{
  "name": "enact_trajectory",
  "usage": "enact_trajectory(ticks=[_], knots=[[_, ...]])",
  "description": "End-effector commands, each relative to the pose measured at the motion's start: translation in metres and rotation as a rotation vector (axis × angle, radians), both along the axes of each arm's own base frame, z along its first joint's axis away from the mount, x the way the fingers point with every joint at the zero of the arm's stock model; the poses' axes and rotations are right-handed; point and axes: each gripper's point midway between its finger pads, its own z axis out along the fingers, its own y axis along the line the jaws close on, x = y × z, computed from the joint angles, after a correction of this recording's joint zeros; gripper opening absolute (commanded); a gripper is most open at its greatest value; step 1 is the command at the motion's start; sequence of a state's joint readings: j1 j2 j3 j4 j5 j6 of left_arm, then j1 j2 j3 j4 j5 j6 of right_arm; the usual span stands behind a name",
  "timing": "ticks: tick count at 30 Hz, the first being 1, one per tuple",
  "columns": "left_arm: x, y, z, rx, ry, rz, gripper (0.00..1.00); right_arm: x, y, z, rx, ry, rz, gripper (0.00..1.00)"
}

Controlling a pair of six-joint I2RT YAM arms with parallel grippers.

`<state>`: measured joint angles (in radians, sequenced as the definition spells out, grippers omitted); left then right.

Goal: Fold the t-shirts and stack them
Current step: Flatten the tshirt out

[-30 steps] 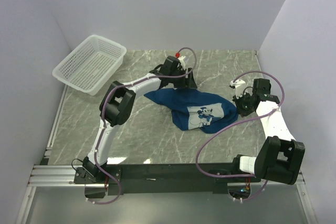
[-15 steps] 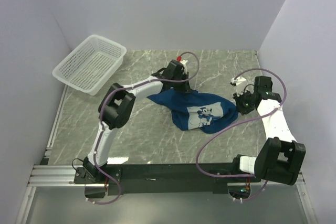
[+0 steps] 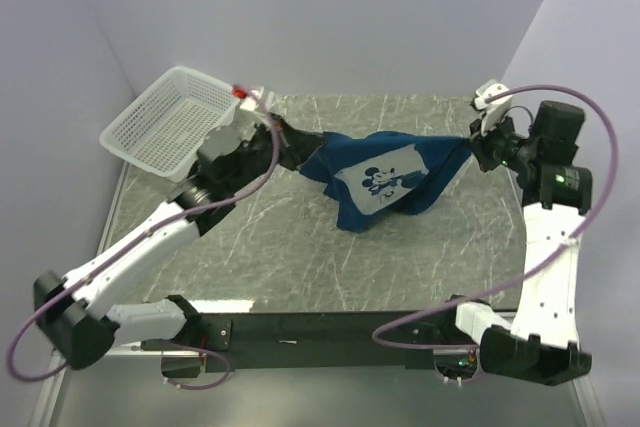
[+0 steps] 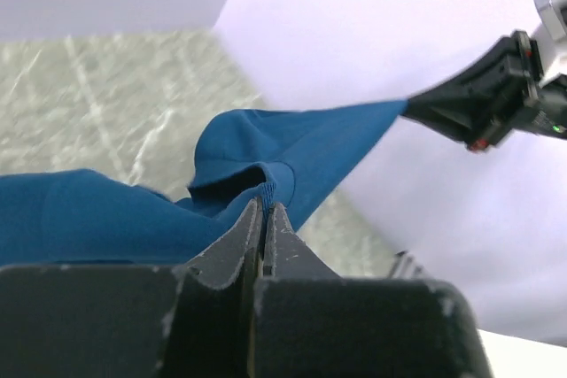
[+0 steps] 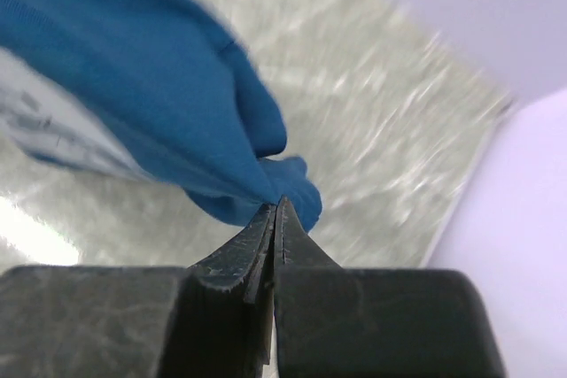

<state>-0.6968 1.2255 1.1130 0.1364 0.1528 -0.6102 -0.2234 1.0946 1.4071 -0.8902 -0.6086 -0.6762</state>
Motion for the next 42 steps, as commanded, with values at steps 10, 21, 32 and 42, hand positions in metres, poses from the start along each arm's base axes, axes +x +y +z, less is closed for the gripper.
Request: enact_trajectory(ticks=[10,21,32,42], knots=[[-0.118,0.020,0.137,-0.298,-0.223,-0.212,0.01,-0.050,0.024,0.202,0.077,-0.571,-0.016,0.00],[-0.128,0.058,0.074,-0.253,-0.089,-0.066,0.00,-0.029,0.050,0.178,0.221,-0.482,0.123,0.00],[-0.077,0.104,-0.113,-0.037,0.230,0.368,0.00,0.048,0.136,-0.015,0.168,-0.035,0.245,0.00],[-0.067,0.141,-0.154,-0.015,0.302,0.585,0.00,0.071,0.153,-0.035,0.153,0.027,0.296,0.00]])
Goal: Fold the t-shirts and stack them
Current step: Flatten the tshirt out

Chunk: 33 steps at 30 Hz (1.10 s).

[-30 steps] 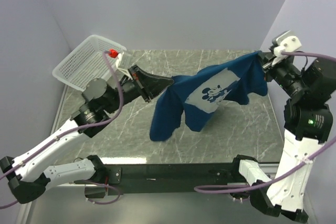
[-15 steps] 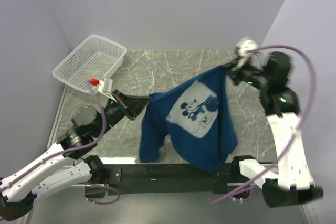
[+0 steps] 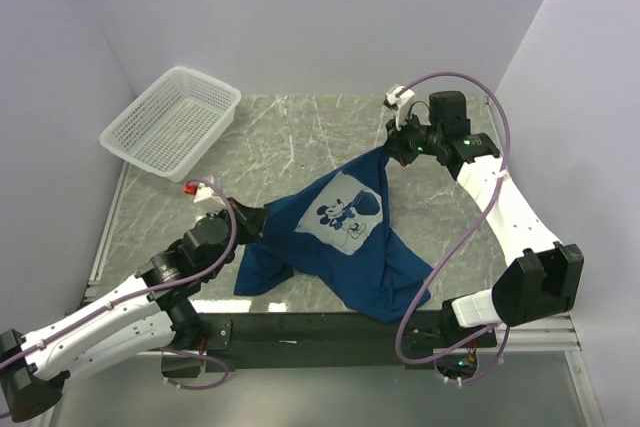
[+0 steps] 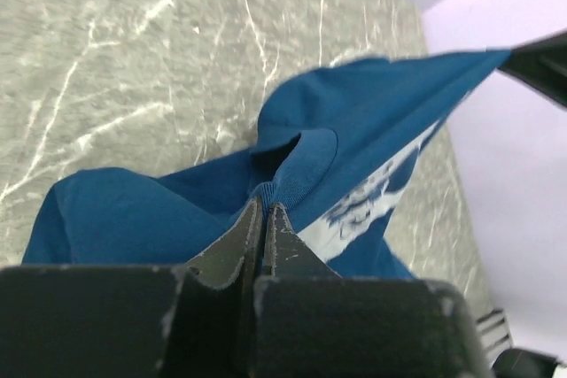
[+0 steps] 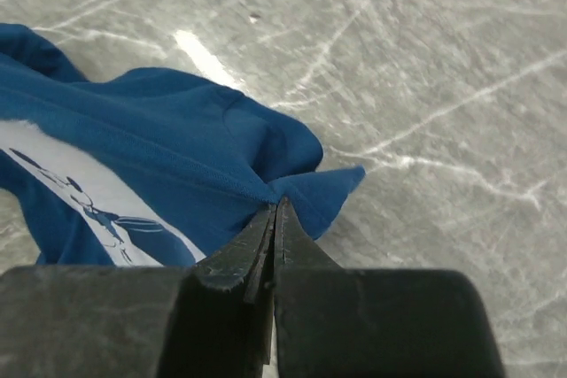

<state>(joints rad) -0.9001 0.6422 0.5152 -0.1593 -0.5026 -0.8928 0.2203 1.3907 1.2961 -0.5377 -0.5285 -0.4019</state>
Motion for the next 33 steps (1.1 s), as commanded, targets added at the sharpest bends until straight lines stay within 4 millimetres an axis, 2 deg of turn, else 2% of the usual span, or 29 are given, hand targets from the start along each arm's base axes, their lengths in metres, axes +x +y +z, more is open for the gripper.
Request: enact_trajectory(ticks=[1,3,6,7,8,9,11,12,13,15,16,17,20,22,23,26,28,29,30,31,33], knots=[[0.005,0.018,0.006,-0.040,-0.023,0.098,0.00,-0.001,0.014,0.052,0.056,-0.177,0.086,0.00],[0.002,0.015,0.008,-0.046,-0.029,0.075,0.00,-0.014,0.020,0.052,0.058,-0.195,0.155,0.00],[-0.007,0.004,0.002,-0.063,-0.006,-0.005,0.00,-0.060,0.030,0.046,0.062,-0.204,0.363,0.00],[-0.010,0.001,-0.004,-0.063,0.010,-0.028,0.00,-0.082,0.030,0.042,0.052,-0.213,0.432,0.00],[-0.018,-0.007,-0.006,-0.090,0.036,-0.079,0.00,-0.115,0.029,0.026,0.055,-0.125,0.513,0.00],[-0.023,-0.010,-0.013,-0.090,0.067,-0.102,0.00,-0.130,0.027,0.016,-0.009,-0.182,0.614,0.00],[-0.037,-0.017,-0.027,-0.129,0.140,-0.158,0.00,-0.182,0.019,-0.018,-0.063,-0.078,0.724,0.00],[-0.042,-0.016,-0.029,-0.148,0.157,-0.169,0.01,-0.193,0.013,-0.032,-0.125,-0.083,0.770,0.00],[-0.049,-0.015,-0.043,-0.142,0.200,-0.178,0.02,-0.215,0.010,-0.050,-0.153,-0.048,0.816,0.00],[-0.058,-0.015,-0.047,-0.186,0.246,-0.193,0.20,-0.232,0.002,-0.070,-0.197,-0.023,0.835,0.00],[-0.063,-0.012,-0.047,-0.198,0.253,-0.195,0.30,-0.244,-0.005,-0.087,-0.235,-0.015,0.848,0.00],[-0.065,-0.011,-0.044,-0.224,0.258,-0.196,0.47,-0.248,-0.007,-0.094,-0.253,-0.024,0.861,0.00],[-0.066,-0.003,-0.023,-0.278,0.209,-0.185,0.70,-0.256,-0.013,-0.117,-0.324,-0.025,0.882,0.00],[-0.062,0.004,-0.006,-0.291,0.158,-0.157,0.76,-0.256,-0.016,-0.130,-0.374,-0.013,0.881,0.00],[-0.061,0.005,-0.002,-0.281,0.139,-0.152,0.80,-0.257,-0.012,-0.132,-0.378,-0.018,0.894,0.00],[-0.055,-0.004,0.000,-0.233,0.122,-0.181,0.82,-0.256,-0.008,-0.142,-0.403,0.007,0.891,0.00],[-0.048,-0.026,-0.004,-0.196,0.138,-0.228,0.82,-0.260,-0.003,-0.147,-0.415,0.021,0.916,0.00],[-0.049,-0.036,-0.008,-0.163,0.148,-0.278,0.81,-0.257,0.001,-0.147,-0.414,0.009,0.913,0.00],[-0.042,-0.051,-0.023,-0.112,0.184,-0.298,0.81,-0.258,0.002,-0.149,-0.418,0.018,0.908,0.00],[-0.037,-0.059,-0.021,-0.091,0.186,-0.315,0.81,-0.257,0.003,-0.149,-0.417,0.020,0.901,0.00],[-0.029,-0.072,-0.032,-0.013,0.200,-0.349,0.79,-0.252,0.007,-0.147,-0.406,0.008,0.877,0.00]])
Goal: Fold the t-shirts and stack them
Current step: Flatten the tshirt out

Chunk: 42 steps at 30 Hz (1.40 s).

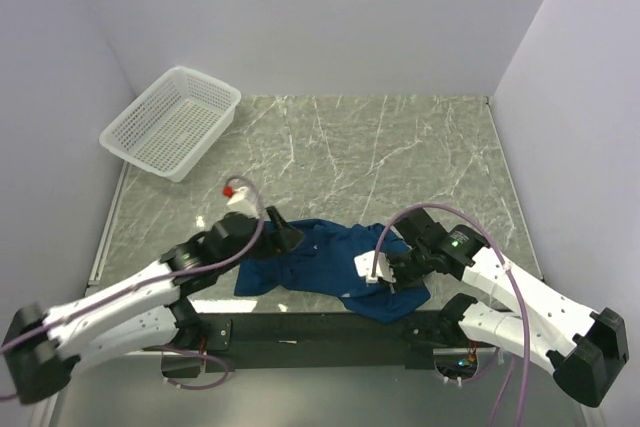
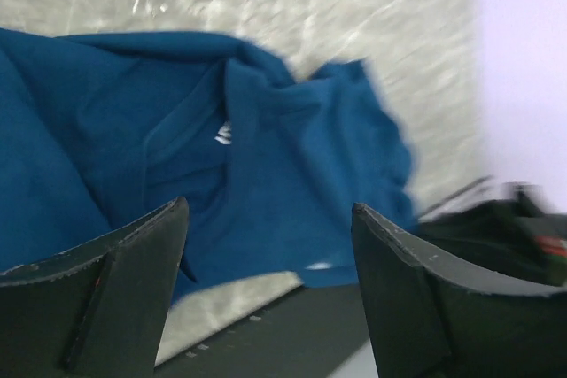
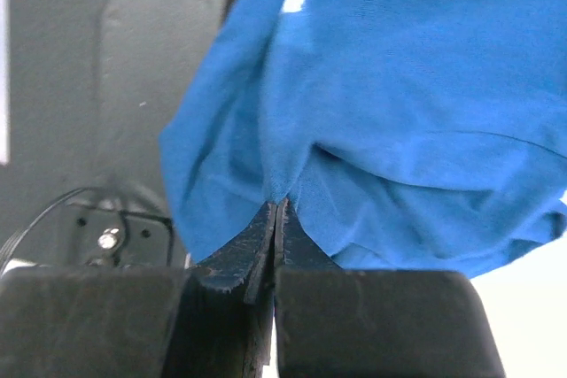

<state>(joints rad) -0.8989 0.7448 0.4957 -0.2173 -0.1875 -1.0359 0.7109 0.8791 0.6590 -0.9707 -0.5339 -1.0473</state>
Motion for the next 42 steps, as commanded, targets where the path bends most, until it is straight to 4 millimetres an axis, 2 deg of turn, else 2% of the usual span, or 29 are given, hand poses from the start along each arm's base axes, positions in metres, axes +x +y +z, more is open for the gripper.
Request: enact_trajectory(ticks=[1,2,3,4,5,6,7,9,11,12,17,22,25,27,34,37,38,42], knots=[[0.021,-0.039,0.005,0.060,-0.046,-0.119,0.79,0.017,0.010,0.005,0.037,-0.060,-0.061,0.00],[0.023,-0.046,-0.001,0.083,-0.037,-0.151,0.77,0.020,0.013,0.007,0.049,-0.067,-0.076,0.00],[0.027,-0.053,-0.020,0.127,0.009,-0.171,0.76,0.021,0.013,0.008,0.052,-0.072,-0.087,0.00],[0.033,-0.061,-0.017,0.120,0.010,-0.182,0.74,0.022,0.013,0.008,0.060,-0.079,-0.094,0.00],[0.036,-0.066,-0.021,0.121,0.017,-0.190,0.71,0.023,0.014,0.009,0.069,-0.085,-0.101,0.00],[0.039,-0.071,-0.034,0.144,0.047,-0.194,0.70,0.023,0.014,0.008,0.071,-0.082,-0.111,0.00],[0.043,-0.074,-0.033,0.147,0.046,-0.190,0.70,0.023,0.013,0.008,0.072,-0.086,-0.116,0.00],[0.049,-0.076,-0.047,0.174,0.060,-0.178,0.70,0.025,0.013,0.008,0.074,-0.094,-0.129,0.00],[0.057,-0.080,-0.047,0.172,0.044,-0.177,0.70,0.027,0.013,0.010,0.077,-0.102,-0.139,0.00],[0.058,-0.081,-0.056,0.192,0.057,-0.182,0.71,0.026,0.013,0.010,0.077,-0.100,-0.140,0.00],[0.064,-0.086,-0.057,0.248,-0.006,-0.246,0.73,0.029,0.014,0.010,0.075,-0.101,-0.151,0.00],[0.068,-0.080,-0.031,0.327,-0.186,-0.329,0.74,0.029,0.015,0.010,0.077,-0.100,-0.155,0.00],[0.065,-0.086,-0.018,0.356,-0.293,-0.441,0.73,0.030,0.016,0.012,0.084,-0.101,-0.156,0.00],[0.061,-0.092,-0.016,0.392,-0.370,-0.558,0.72,0.031,0.018,0.014,0.090,-0.100,-0.155,0.00],[0.074,-0.106,-0.029,0.455,-0.416,-0.718,0.67,0.032,0.019,0.016,0.100,-0.107,-0.157,0.01],[0.080,-0.112,-0.040,0.452,-0.367,-0.768,0.59,0.032,0.020,0.017,0.102,-0.105,-0.160,0.01],[0.078,-0.112,-0.053,0.461,-0.323,-0.791,0.54,0.033,0.020,0.018,0.105,-0.107,-0.163,0.01],[0.073,-0.119,-0.061,0.437,-0.293,-0.850,0.50,0.035,0.019,0.023,0.126,-0.121,-0.178,0.01]])
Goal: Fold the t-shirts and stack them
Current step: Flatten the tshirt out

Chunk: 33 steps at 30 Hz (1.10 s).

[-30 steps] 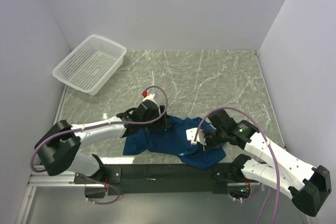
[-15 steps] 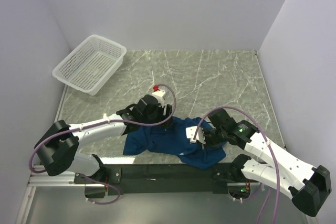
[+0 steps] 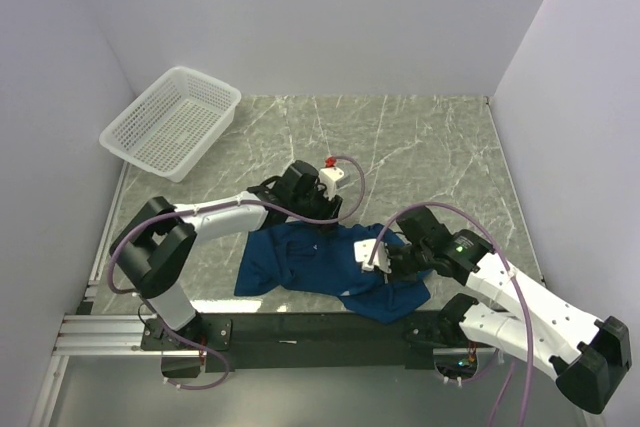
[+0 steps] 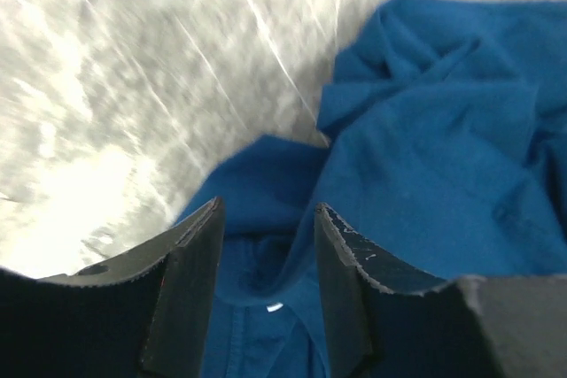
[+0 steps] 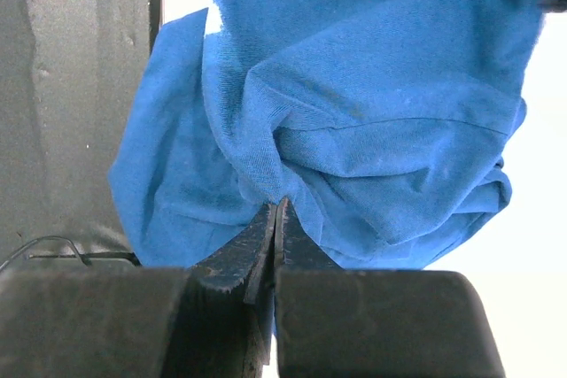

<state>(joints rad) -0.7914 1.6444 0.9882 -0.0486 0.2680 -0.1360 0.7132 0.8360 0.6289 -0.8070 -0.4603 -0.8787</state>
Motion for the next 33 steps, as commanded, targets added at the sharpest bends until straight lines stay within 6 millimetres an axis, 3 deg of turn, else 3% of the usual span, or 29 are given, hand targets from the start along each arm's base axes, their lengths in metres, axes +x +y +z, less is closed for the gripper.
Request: enact_trajectory(ticks=[1,3,6,7,10,13,20,22,25,33], knots=[[-0.013,-0.011,0.006,-0.029,0.025,-0.113,0.50,0.010,0.007,0.018,0.064,-0.053,-0.018,0.01],[-0.015,-0.011,0.001,-0.028,0.036,-0.117,0.50,0.013,0.005,0.019,0.074,-0.060,-0.036,0.01],[-0.016,-0.012,-0.004,-0.027,0.055,-0.125,0.39,0.016,0.002,0.022,0.084,-0.068,-0.051,0.01],[-0.017,-0.013,-0.006,-0.024,0.063,-0.126,0.24,0.016,0.001,0.022,0.085,-0.064,-0.058,0.02],[-0.013,-0.017,-0.001,-0.034,0.065,-0.117,0.01,0.018,-0.004,0.024,0.090,-0.055,-0.081,0.09],[-0.011,-0.015,0.016,-0.071,0.024,-0.095,0.01,0.025,-0.015,0.026,0.085,-0.053,-0.135,0.21],[-0.027,0.018,0.065,-0.176,-0.107,-0.008,0.01,0.061,-0.059,0.030,0.073,-0.131,-0.400,0.41],[-0.030,0.025,0.069,-0.185,-0.116,0.012,0.01,0.071,-0.068,0.027,0.065,-0.129,-0.464,0.44],[-0.039,0.035,0.072,-0.197,-0.117,0.030,0.01,0.078,-0.080,0.011,0.018,-0.040,-0.540,0.45],[-0.044,0.049,0.091,-0.238,-0.162,0.071,0.01,0.081,-0.079,-0.026,-0.087,0.261,-0.597,0.49]])
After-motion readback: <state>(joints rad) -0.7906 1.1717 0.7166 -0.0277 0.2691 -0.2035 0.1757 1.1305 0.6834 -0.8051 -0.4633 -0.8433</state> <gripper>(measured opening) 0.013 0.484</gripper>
